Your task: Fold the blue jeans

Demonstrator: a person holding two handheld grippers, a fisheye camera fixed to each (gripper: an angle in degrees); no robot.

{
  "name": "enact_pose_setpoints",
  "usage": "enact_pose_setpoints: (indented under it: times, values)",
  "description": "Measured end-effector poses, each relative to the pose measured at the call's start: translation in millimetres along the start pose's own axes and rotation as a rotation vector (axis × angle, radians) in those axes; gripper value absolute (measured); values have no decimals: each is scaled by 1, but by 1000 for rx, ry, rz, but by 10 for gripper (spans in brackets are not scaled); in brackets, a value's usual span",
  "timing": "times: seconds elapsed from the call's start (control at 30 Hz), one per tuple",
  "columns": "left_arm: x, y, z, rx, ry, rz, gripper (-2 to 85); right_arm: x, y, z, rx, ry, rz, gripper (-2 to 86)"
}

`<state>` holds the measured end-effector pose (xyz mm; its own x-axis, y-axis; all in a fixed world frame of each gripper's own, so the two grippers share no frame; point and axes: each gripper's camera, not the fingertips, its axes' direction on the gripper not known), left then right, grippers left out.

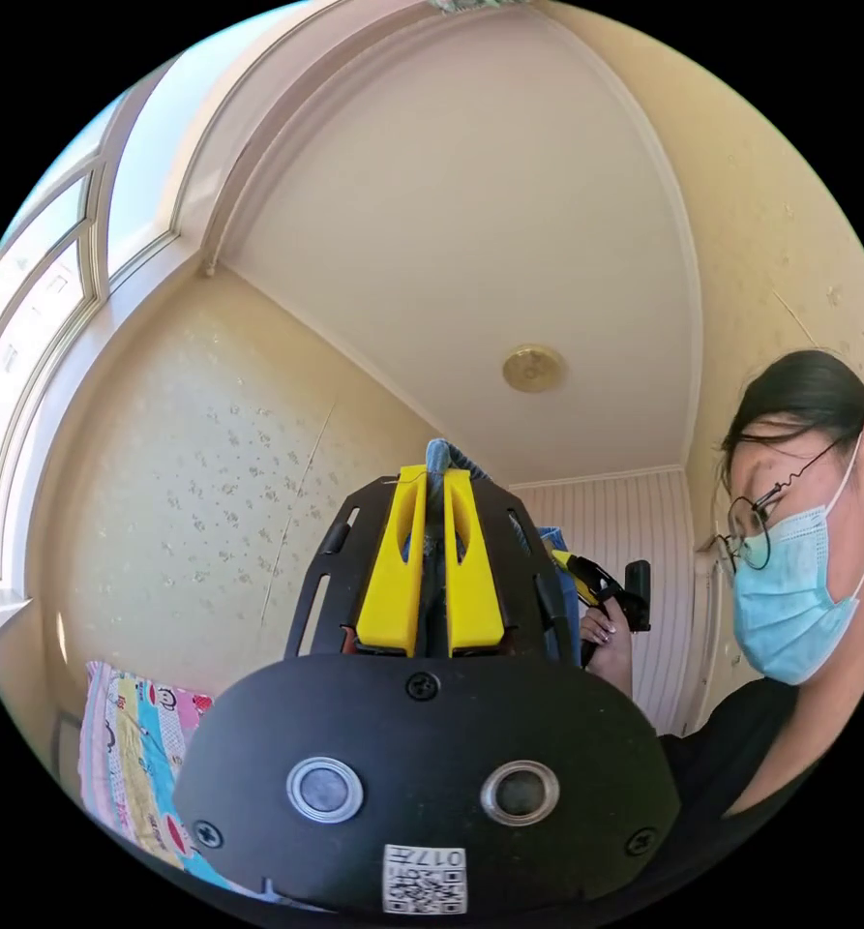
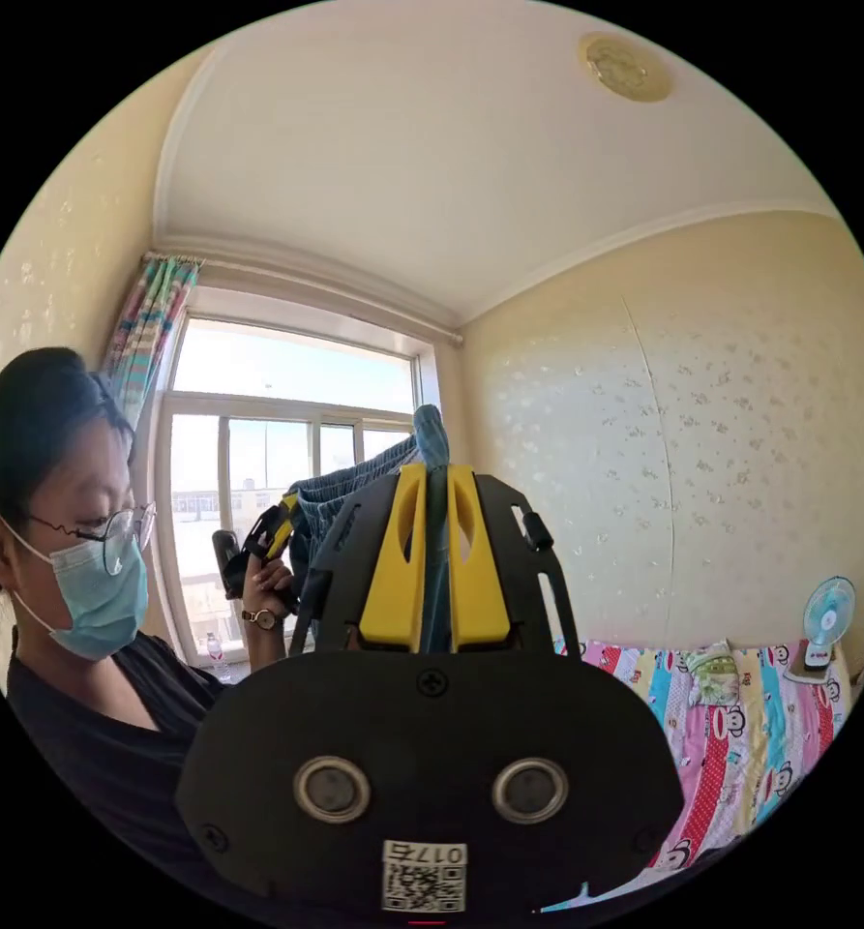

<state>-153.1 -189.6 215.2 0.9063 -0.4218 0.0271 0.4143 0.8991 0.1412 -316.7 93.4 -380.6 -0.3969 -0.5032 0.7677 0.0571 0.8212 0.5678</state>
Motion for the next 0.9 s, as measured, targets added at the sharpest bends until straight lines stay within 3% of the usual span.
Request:
enact_pose_setpoints:
  times: [0.17,0.43,0.6,0.7,0.9]
  values:
    - [-78,65,72,-161,-94,-161,17,99,9,84,-198,42,187,26]
    - [-305,240,239,-534,-349,-486,22,315,86,253,-567,125,406,26]
    - [-430,350,345,-806,-543,-429,30,442,145,362,-768,238,467,25]
    - [-517,433,395,-960,-561,-469,38,525,192,424,-835,319,521,22]
    - [-620,631,341,-1422,-719,-726,2,623,334,443,-1038,370,783,11]
